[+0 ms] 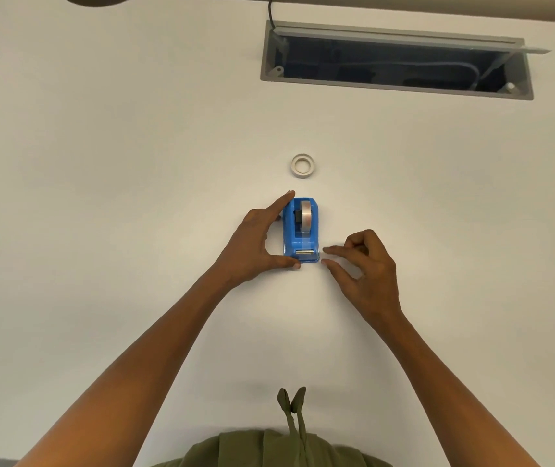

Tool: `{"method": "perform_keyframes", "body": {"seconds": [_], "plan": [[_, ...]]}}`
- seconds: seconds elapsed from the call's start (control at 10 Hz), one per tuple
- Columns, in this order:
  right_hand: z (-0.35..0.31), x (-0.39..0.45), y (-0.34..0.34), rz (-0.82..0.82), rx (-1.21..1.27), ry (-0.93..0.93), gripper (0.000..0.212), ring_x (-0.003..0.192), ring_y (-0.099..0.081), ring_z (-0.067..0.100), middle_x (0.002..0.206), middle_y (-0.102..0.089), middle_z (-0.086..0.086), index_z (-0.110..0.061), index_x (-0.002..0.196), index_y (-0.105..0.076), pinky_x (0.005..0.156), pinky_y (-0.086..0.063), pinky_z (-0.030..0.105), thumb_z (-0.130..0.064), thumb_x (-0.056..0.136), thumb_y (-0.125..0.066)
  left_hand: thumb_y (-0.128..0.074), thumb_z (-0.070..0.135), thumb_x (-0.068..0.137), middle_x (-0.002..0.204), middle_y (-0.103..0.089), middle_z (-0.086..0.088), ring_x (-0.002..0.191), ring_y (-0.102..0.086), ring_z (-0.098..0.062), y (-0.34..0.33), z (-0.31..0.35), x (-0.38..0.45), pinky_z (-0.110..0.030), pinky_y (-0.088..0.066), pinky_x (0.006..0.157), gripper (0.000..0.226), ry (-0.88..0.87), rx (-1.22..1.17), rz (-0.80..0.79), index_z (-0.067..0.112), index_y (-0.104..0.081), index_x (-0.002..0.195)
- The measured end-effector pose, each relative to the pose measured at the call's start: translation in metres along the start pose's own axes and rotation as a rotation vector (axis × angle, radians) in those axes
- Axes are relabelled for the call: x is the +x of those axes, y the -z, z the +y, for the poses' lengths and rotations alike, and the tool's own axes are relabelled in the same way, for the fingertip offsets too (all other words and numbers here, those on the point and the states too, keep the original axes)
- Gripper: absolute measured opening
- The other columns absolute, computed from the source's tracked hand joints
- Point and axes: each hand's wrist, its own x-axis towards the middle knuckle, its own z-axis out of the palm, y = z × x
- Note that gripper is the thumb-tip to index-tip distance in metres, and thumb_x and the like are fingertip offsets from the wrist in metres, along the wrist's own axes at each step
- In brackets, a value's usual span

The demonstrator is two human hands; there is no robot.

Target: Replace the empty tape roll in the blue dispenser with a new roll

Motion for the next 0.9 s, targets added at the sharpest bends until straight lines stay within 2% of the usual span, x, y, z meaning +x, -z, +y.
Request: {"method": "perform_keyframes", "body": {"seconds": [0.1, 0.2, 0.3, 0.4, 0.5, 0.6, 0.7, 0.8, 0.9], "plan": [[-0.001, 0.007, 0.002, -0.072, 0.088, -0.128, 0.049, 0.076, -0.051, 0.006, 0.101, -0.050, -0.002, -0.014, 0.119, -0.061, 0.068, -0.045, 0.009, -0.020, 0.074, -0.078, -0.082, 0.047, 0.057, 0.111, -0.028, 0.052, 0.104, -0.032, 0.025, -0.001, 0.001, 0.000, -0.012, -0.035, 0.078, 0.107, 0.016, 0.009, 0.005, 0.066, -0.005, 0.129], [-0.003, 0.011, 0.001, -0.167, 0.104, -0.123, 0.061, 0.082, -0.054, 0.007, 0.111, -0.054, 0.000, -0.014, 0.128, -0.055, 0.071, -0.043, 0.005, -0.019, 0.073, -0.079, -0.082, 0.045, 0.057, 0.112, -0.026, 0.052, 0.105, -0.031, 0.024, -0.001, 0.000, -0.001, -0.011, -0.033, 0.080, 0.108, 0.016, 0.019, -0.004, 0.067, -0.004, 0.128], [-0.004, 0.010, -0.001, -0.205, 0.105, -0.097, 0.054, 0.083, -0.056, 0.011, 0.111, -0.060, 0.005, -0.011, 0.124, -0.058, 0.071, -0.043, 0.009, -0.015, 0.074, -0.078, -0.084, 0.042, 0.057, 0.116, -0.023, 0.052, 0.104, -0.034, 0.015, -0.001, 0.001, -0.003, -0.016, -0.034, 0.085, 0.109, 0.016, 0.020, -0.012, 0.065, -0.005, 0.130], [-0.005, 0.010, -0.003, -0.199, 0.104, -0.097, 0.048, 0.083, -0.058, 0.011, 0.109, -0.062, 0.006, -0.010, 0.120, -0.061, 0.072, -0.044, 0.011, -0.013, 0.075, -0.077, -0.085, 0.039, 0.057, 0.122, -0.031, 0.038, 0.108, -0.035, 0.002, -0.003, 0.001, -0.003, -0.022, -0.034, 0.089, 0.111, 0.014, 0.018, -0.014, 0.061, -0.005, 0.131], [-0.005, 0.012, -0.003, -0.193, 0.116, -0.110, 0.045, 0.083, -0.059, 0.013, 0.107, -0.063, 0.006, -0.009, 0.117, -0.063, 0.072, -0.046, 0.013, -0.010, 0.074, -0.077, -0.085, 0.037, 0.058, 0.130, -0.036, 0.024, 0.116, -0.037, -0.005, -0.004, 0.004, -0.005, -0.024, -0.033, 0.093, 0.113, 0.001, 0.023, -0.027, 0.050, -0.007, 0.139], [-0.006, 0.013, -0.001, -0.189, 0.131, -0.112, 0.045, 0.082, -0.059, 0.012, 0.105, -0.063, 0.005, -0.011, 0.117, -0.063, 0.072, -0.047, 0.012, -0.011, 0.074, -0.077, -0.084, 0.038, 0.061, 0.151, -0.026, 0.012, 0.131, -0.031, -0.014, -0.001, 0.010, -0.006, -0.030, -0.027, 0.102, 0.116, -0.014, 0.113, -0.047, 0.036, -0.005, 0.145], [-0.006, 0.010, 0.007, -0.163, 0.147, -0.135, 0.044, 0.082, -0.059, 0.011, 0.104, -0.063, 0.003, -0.014, 0.116, -0.064, 0.071, -0.046, 0.007, -0.013, 0.075, -0.077, -0.082, 0.034, 0.065, 0.158, -0.005, 0.005, 0.140, -0.017, -0.015, 0.006, 0.016, -0.007, -0.029, -0.020, 0.108, 0.116, -0.048, 0.291, -0.031, 0.024, -0.001, 0.147], [-0.004, 0.009, 0.019, -0.090, 0.198, -0.152, 0.044, 0.085, -0.062, 0.010, 0.103, -0.065, -0.001, -0.015, 0.116, -0.064, 0.073, -0.045, 0.004, -0.013, 0.074, -0.078, -0.077, 0.023, 0.073, 0.158, 0.005, 0.001, 0.144, -0.003, -0.017, 0.020, 0.020, -0.005, -0.027, -0.011, 0.111, 0.107, -0.102, 0.438, 0.016, 0.020, 0.000, 0.147], [-0.007, 0.010, 0.035, -0.014, 0.266, -0.170, 0.044, 0.090, -0.064, 0.009, 0.103, -0.066, -0.003, -0.017, 0.116, -0.064, 0.078, -0.047, 0.005, -0.010, 0.075, -0.077, -0.069, 0.023, 0.081, 0.157, 0.011, -0.004, 0.144, 0.009, -0.022, 0.034, 0.030, 0.001, -0.034, -0.001, 0.115, 0.098, -0.112, 0.558, 0.039, 0.016, 0.004, 0.146]]}}
